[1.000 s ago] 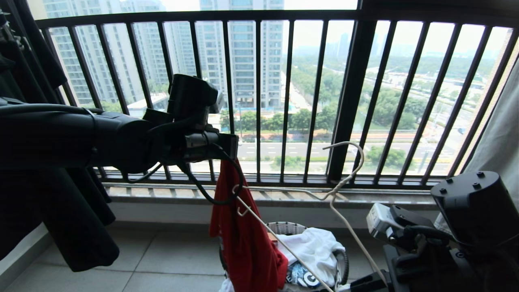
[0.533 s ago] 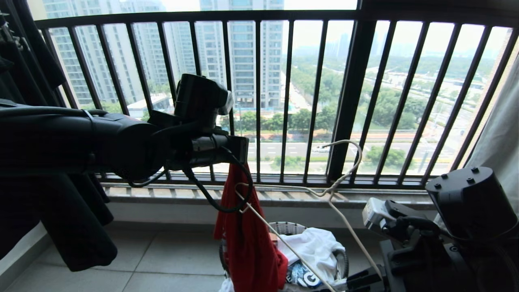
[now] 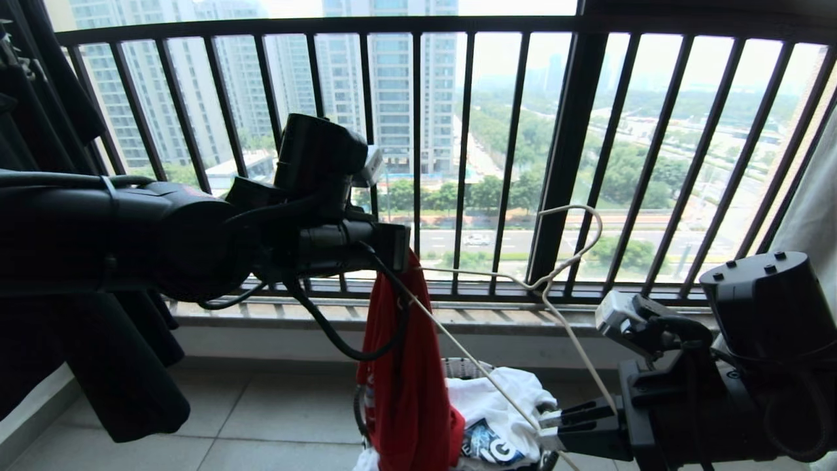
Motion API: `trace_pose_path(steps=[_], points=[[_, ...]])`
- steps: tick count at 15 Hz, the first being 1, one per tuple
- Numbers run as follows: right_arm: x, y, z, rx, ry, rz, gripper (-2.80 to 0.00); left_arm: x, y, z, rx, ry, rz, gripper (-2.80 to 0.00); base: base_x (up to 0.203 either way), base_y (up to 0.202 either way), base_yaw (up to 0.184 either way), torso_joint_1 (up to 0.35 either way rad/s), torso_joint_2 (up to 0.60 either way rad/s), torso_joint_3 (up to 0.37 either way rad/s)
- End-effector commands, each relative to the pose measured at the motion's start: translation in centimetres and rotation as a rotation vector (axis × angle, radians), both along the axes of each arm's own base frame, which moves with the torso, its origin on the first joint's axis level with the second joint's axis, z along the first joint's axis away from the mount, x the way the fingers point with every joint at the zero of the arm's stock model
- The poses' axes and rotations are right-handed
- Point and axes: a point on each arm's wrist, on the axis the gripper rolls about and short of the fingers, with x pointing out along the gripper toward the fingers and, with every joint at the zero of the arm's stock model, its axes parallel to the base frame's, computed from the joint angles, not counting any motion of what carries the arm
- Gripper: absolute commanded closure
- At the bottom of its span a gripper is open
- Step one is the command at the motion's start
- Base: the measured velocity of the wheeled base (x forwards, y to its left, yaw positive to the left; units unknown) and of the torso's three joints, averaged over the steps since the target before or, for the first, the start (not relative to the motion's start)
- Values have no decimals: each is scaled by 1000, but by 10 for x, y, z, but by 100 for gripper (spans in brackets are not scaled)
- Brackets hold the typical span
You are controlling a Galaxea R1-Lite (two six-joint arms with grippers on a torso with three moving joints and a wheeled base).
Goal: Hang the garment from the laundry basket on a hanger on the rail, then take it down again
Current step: Hang the clothes on the clothes rack
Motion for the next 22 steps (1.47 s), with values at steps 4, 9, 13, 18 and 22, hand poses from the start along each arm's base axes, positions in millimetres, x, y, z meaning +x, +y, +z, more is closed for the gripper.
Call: trace_pose_path(steps=[4,9,13,18,22], points=[[-3,-1,-6,-21,-11,29,0,-13,-2,7,-47,5,-46,0,0,0,0,0,0,0],[-10,-1,-7,-31,-34,58,0,-26,-2,19,-91,-1,-107,0,0,0,0,0,0,0],[-16,-5,2,-13,-70,55,0,-29,-15,25,-115,-8,-200,0,0,0,0,0,0,0],[-26,-12,15,21,-129,52,0,-42,-27,42,-145,-52,-314,0,0,0,0,0,0,0],[-25,-13,9,-46,-179,20,0,-64,-37,49,-120,-30,-386,0,0,0,0,0,0,0]])
